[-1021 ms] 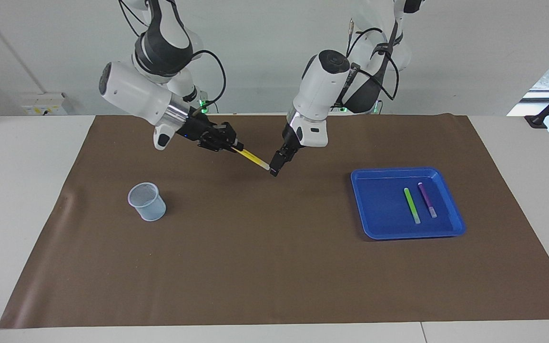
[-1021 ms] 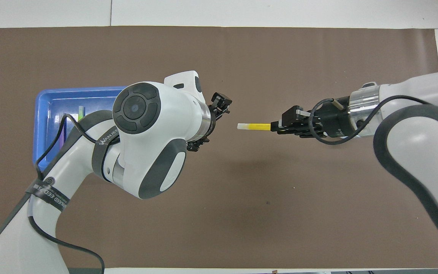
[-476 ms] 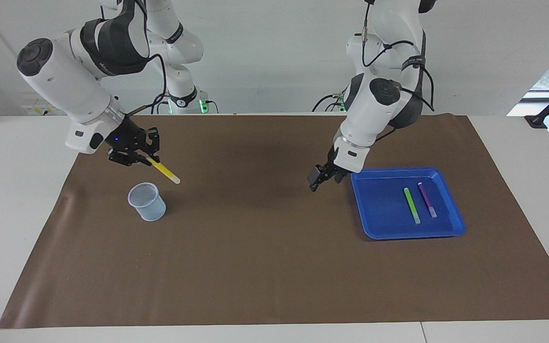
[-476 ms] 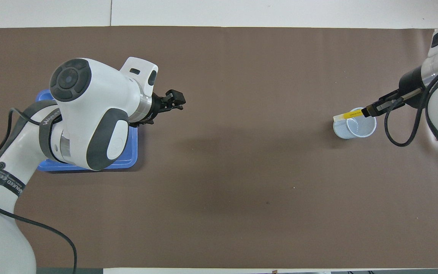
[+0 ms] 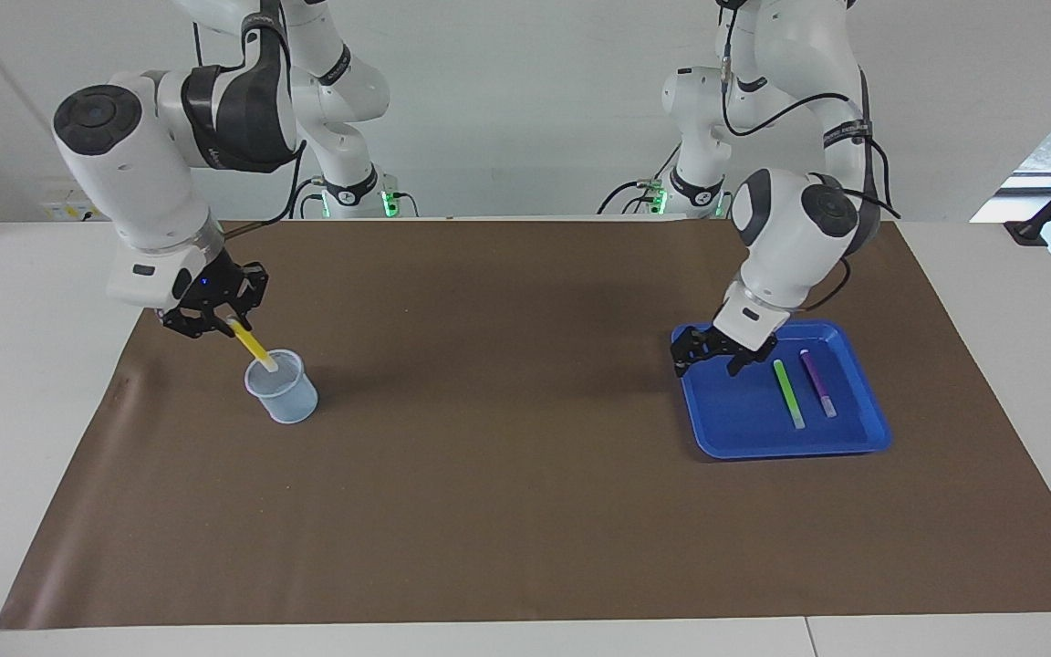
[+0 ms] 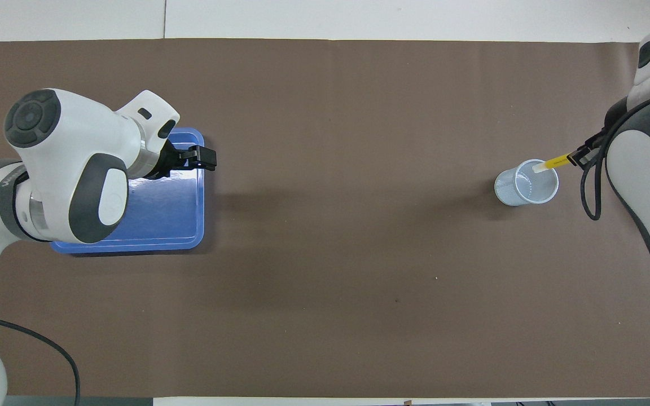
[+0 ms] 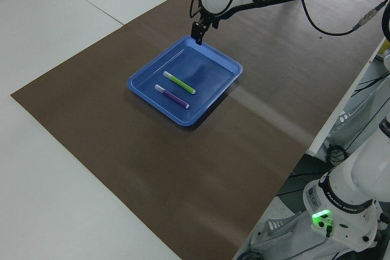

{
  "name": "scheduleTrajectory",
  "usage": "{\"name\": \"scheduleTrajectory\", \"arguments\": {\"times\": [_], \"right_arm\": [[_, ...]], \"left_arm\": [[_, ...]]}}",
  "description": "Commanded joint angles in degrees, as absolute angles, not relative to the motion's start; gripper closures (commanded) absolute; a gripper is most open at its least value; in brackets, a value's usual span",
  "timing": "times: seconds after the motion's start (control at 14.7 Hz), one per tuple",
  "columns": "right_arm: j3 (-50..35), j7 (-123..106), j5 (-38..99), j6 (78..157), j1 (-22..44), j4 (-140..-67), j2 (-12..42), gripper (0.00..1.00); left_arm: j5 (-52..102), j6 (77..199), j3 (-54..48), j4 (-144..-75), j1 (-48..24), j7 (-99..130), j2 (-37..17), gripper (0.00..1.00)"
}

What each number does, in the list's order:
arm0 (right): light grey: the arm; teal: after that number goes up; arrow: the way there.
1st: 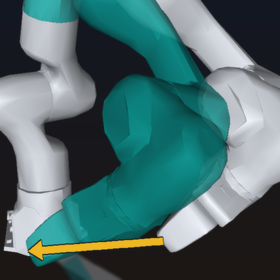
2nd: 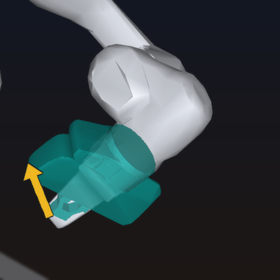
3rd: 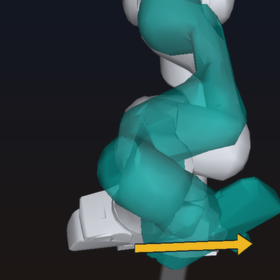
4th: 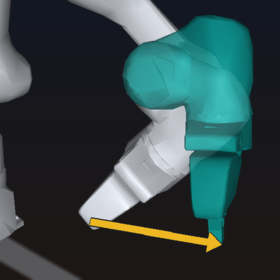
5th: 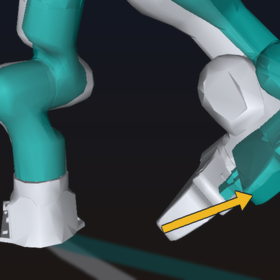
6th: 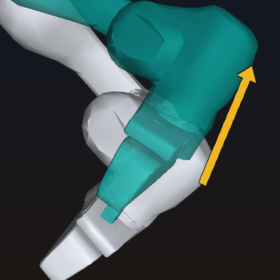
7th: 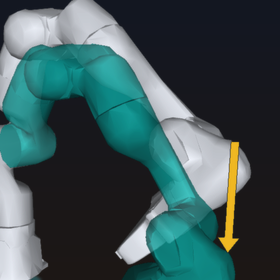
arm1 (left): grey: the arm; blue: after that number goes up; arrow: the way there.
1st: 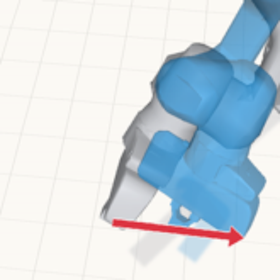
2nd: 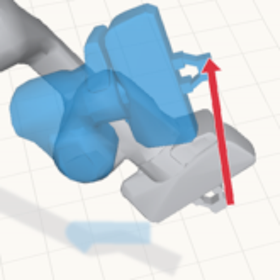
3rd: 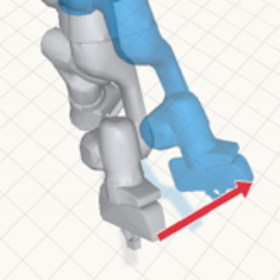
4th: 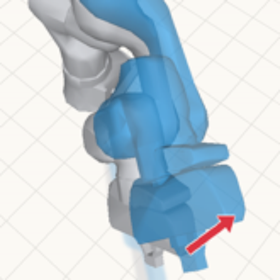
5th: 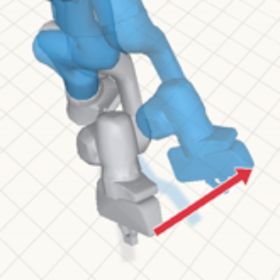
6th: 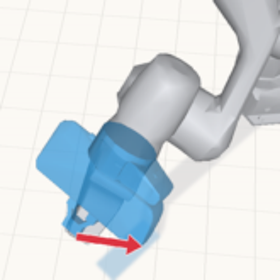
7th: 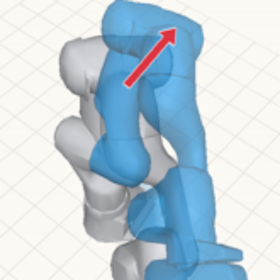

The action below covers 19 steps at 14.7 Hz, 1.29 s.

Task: Transfer and insert pens with both arms
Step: 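Insert the yellow pen into the cup while the left gripper reaches the tray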

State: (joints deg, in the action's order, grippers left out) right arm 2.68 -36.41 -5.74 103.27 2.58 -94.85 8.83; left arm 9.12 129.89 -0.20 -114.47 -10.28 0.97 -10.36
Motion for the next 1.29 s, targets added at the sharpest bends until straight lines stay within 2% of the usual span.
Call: {"name": "scheduleTrajectory", "arguments": {"times": [0.0,0.2,0.41,0.54,0.61,0.68,0.75,0.82,0.95,1.02,1.16,1.22], "right_arm": [[2.20,-37.53,-6.94,111.77,1.93,-106.58,4.06,1.00],[2.20,-37.44,-6.86,115.05,1.50,-111.17,3.43,1.00],[2.20,-37.26,-6.86,115.05,1.67,-112.06,3.34,1.00],[2.20,-37.27,-6.86,115.14,1.67,-112.24,3.34,1.00],[2.20,-37.27,-6.86,115.22,1.58,-112.50,3.25,1.00],[2.20,-37.27,-6.86,115.66,1.58,-113.02,2.90,1.00],[2.20,-37.27,-6.86,116.53,1.58,-113.90,2.64,1.00],[2.20,-37.27,-6.86,117.67,1.50,-114.78,2.46,0.98],[2.20,-37.27,-6.86,118.04,1.49,-115.40,2.20,0.39],[2.20,-37.27,-6.86,118.04,1.49,-115.23,2.20,0.20],[2.11,-37.35,-6.33,117.25,1.49,-114.00,2.63,0.00],[2.11,-37.61,-5.98,116.38,1.32,-112.08,3.07,0.00]], "left_arm": [[7.73,133.24,-0.88,-117.51,-4.94,-8.93,-10.10,0.00],[5.11,135.07,-0.88,-117.51,-1.41,-17.30,-12.73,0.00],[3.61,137.54,-0.88,-118.73,-0.62,-18.89,-15.38,0.00],[2.99,138.16,-0.79,-120.14,-0.44,-19.42,-15.21,0.01],[2.99,138.08,-0.79,-120.49,0.26,-19.42,-15.21,0.20],[2.99,137.73,-0.79,-120.41,0.26,-19.25,-15.12,0.65],[2.99,137.64,-0.79,-120.41,0.26,-18.99,-15.12,0.93],[2.99,137.29,-0.79,-120.41,0.35,-18.81,-15.03,1.00],[2.99,136.85,-0.79,-120.41,0.44,-18.72,-14.68,1.00],[3.08,136.15,-0.79,-120.41,0.44,-18.02,-14.24,1.00],[3.08,133.96,-0.79,-119.80,0.53,-14.61,-13.19,1.00],[3.08,132.99,-0.79,-119.71,0.53,-12.94,-12.31,1.00]]}}
